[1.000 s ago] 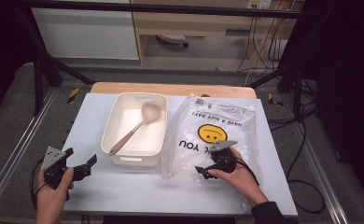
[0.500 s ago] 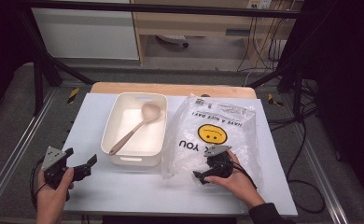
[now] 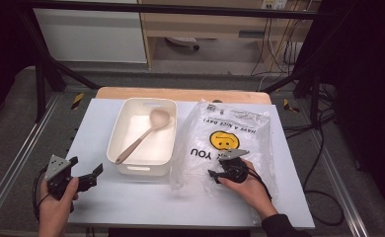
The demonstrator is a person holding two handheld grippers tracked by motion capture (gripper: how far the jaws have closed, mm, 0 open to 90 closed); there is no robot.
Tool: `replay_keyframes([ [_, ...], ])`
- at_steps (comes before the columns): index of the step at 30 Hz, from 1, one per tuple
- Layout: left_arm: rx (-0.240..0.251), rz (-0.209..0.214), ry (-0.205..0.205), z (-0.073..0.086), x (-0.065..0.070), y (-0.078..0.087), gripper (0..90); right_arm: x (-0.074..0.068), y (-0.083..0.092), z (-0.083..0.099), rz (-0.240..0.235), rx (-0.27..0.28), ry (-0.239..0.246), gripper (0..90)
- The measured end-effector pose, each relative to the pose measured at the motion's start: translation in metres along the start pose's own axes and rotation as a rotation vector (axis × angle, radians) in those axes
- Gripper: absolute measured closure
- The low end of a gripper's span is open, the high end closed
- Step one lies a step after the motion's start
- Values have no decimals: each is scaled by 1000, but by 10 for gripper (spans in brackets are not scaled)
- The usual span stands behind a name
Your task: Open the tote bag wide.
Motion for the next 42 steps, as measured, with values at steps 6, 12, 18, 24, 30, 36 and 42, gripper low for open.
replay_keyframes([
  [6, -8, -1, 1, 1, 0, 0, 53, 8, -2, -6, 2, 9, 6, 684],
  [12, -7, 0, 2, 1, 0, 0, 53, 10, -5, -12, -46, 3, 0, 900],
  [18, -5, 3, 0, 0, 1, 0, 53, 12, 0, -11, -48, 10, -32, 900],
  [24, -3, 1, 0, 0, 0, 1, 53, 20, 9, -13, -29, 47, -84, 900],
  [30, -3, -2, -4, 0, 0, 1, 53, 35, 12, -12, -23, 62, -137, 900],
  [36, 2, -7, -4, -1, -1, 2, 53, 49, 13, -11, 14, 71, -203, 900],
  [42, 12, -7, -6, -5, -1, 4, 53, 55, 16, -13, 36, 86, -234, 900],
])
Point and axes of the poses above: each handheld gripper's, and its own axes: y roughly backward along the jaws, z roughly out of its underside, x roughly to its right, the point moved 9 cm from there along -y, roughly forward along the jaws, and after that the axes turned 10 degrees about -x, right-handed, at the moved point
